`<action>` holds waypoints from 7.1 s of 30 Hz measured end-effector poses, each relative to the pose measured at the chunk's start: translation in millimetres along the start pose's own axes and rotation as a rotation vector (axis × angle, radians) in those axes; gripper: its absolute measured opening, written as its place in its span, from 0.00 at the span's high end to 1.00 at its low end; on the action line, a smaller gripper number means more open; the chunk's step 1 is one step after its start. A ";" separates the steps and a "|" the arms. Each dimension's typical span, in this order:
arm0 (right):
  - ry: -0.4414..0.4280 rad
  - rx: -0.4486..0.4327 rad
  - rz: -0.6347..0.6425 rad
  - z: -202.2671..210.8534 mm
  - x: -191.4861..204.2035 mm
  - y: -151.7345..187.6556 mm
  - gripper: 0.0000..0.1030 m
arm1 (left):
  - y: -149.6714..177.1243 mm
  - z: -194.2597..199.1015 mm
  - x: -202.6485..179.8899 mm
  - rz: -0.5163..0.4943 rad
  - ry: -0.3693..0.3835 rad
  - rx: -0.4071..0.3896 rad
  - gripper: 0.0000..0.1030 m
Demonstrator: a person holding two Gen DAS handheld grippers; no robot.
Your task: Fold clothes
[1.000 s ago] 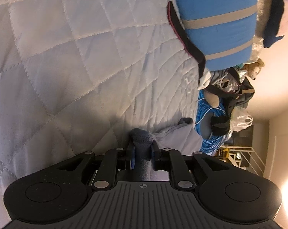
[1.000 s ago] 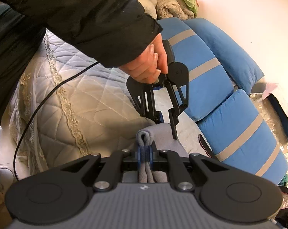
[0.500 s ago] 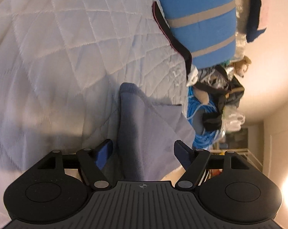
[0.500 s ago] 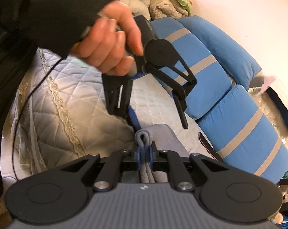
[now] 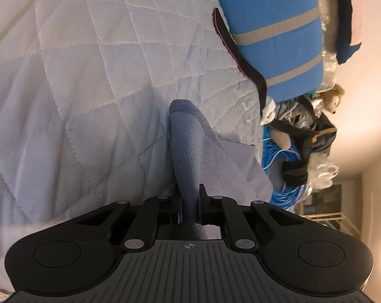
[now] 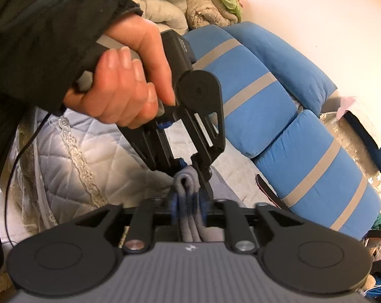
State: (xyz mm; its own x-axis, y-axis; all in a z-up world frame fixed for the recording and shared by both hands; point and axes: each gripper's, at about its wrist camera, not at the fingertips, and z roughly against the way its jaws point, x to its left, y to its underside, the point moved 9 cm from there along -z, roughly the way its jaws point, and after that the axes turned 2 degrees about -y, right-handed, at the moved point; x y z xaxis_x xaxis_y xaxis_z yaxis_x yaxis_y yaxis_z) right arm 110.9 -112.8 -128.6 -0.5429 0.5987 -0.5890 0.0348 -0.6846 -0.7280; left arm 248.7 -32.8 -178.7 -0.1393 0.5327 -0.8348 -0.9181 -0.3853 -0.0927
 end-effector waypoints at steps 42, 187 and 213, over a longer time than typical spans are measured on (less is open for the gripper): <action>-0.371 0.026 -0.464 -33.2 -65.5 9.6 0.87 | -47.8 169.6 69.4 -0.251 -0.242 -0.045 0.76; 0.047 0.228 -1.164 62.5 -298.1 266.9 0.16 | 30.9 -72.3 -64.6 -0.328 -0.118 0.074 0.39; -0.221 0.195 -1.263 34.3 -266.2 205.7 0.84 | -2.3 11.7 -69.8 -0.387 -0.216 0.011 0.90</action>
State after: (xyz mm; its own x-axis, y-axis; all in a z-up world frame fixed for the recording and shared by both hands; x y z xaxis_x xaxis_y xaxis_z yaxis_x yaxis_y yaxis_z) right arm 233.8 -427.3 -109.5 -0.2370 0.8031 0.5468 -0.7118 0.2396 -0.6603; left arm 256.2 -60.3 -113.8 0.1420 0.7820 -0.6069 -0.9217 -0.1190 -0.3691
